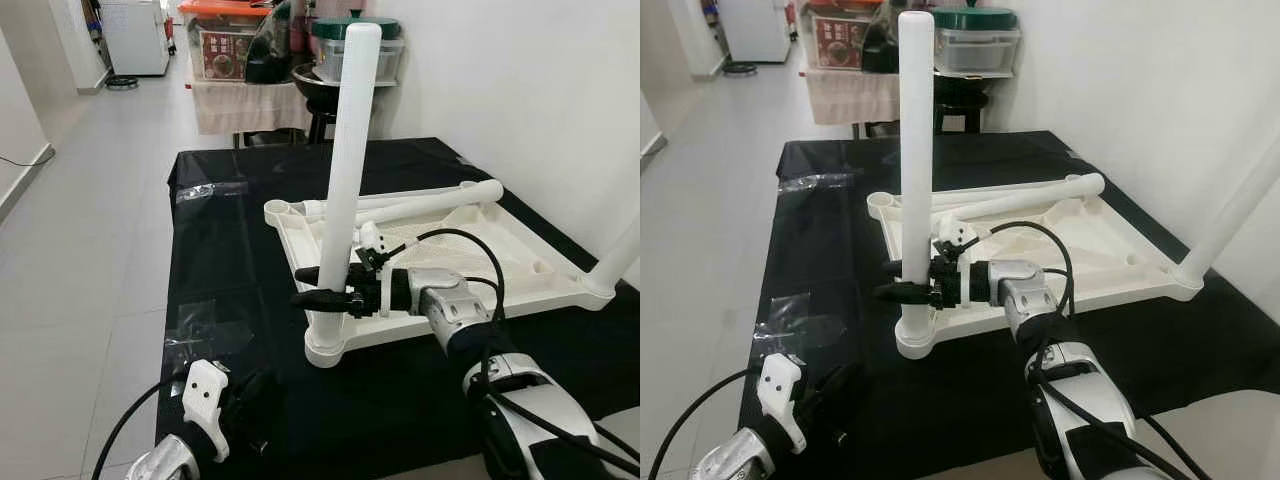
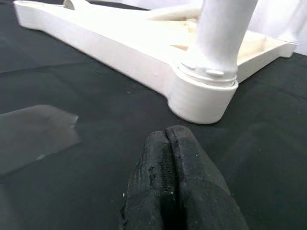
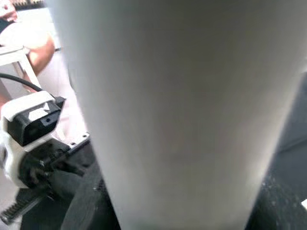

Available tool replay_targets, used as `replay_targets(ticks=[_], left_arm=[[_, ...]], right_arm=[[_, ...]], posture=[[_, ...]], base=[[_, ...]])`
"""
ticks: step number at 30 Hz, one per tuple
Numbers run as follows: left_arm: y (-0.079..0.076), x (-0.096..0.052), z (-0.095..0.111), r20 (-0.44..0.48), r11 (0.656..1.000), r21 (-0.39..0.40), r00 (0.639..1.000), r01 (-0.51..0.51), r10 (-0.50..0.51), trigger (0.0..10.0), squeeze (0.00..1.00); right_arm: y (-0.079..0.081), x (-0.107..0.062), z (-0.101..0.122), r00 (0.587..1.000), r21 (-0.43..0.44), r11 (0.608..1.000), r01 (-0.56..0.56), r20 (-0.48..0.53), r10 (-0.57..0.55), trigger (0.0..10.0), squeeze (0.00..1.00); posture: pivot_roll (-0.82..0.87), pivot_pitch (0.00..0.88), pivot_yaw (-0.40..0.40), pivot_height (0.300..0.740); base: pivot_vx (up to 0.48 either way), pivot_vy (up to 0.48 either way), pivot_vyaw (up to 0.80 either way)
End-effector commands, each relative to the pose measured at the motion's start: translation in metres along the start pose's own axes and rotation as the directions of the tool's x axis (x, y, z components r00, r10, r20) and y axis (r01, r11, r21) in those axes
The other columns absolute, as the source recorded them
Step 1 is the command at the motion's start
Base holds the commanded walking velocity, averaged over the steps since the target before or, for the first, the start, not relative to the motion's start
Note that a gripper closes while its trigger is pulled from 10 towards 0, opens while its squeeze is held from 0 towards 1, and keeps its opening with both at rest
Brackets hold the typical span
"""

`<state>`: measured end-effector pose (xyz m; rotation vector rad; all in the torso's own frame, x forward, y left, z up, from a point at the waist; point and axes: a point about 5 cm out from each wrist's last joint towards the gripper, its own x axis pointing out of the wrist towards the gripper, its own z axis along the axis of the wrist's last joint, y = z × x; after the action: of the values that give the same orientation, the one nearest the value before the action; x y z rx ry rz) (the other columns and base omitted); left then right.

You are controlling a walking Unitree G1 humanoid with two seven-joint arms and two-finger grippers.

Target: Building children table

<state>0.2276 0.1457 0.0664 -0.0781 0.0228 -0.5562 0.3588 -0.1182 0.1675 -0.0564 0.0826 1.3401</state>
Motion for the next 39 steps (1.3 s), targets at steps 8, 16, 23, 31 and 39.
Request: replay_targets(ticks=[8,16,23,31,39], left_arm=[[0.003,-0.008,-0.001,-0.016,1.0,0.006,1.0,0.006,-0.006,10.0,0.0],[0.004,-0.006,-0.001,-0.021,1.0,0.009,1.0,0.009,-0.009,10.0,0.0],[0.002,-0.004,-0.001,-0.007,1.0,0.003,1.0,-0.004,0.004,10.0,0.0],[0.001,-0.001,-0.001,-0.009,1.0,-0.004,1.0,0.007,-0.007,10.0,0.0],[0.0,0.0,-0.001,-0.001,1.0,-0.003,1.0,0.001,-0.001,10.0,0.0]], right_arm=[[0.016,0.001,-0.06,0.572,0.231,0.568,0.79,0.055,-0.818,0.0,0.0],[0.066,0.041,-0.095,0.746,0.181,0.726,0.664,-0.091,-0.66,0.0,0.0],[0.052,0.034,-0.086,0.738,0.155,0.723,0.673,-0.086,-0.669,10.0,0.0],[0.048,0.013,-0.039,0.921,0.056,0.925,0.377,0.088,-0.38,10.0,0.55],[0.03,-0.021,-0.032,0.994,-0.009,0.994,0.109,-0.021,-0.109,10.0,0.0]], posture=[[0.1,0.0,-0.082,0.74],[0.11,0.0,-0.086,0.74],[0.12,0.0,-0.094,0.74],[0.11,0.0,-0.094,0.74],[0.13,0.0,-0.117,0.74]], base=[[0.0,0.0,0.0],[0.0,0.0,0.0],[0.0,0.0,0.0],[0.0,0.0,0.0],[0.0,0.0,0.0]])
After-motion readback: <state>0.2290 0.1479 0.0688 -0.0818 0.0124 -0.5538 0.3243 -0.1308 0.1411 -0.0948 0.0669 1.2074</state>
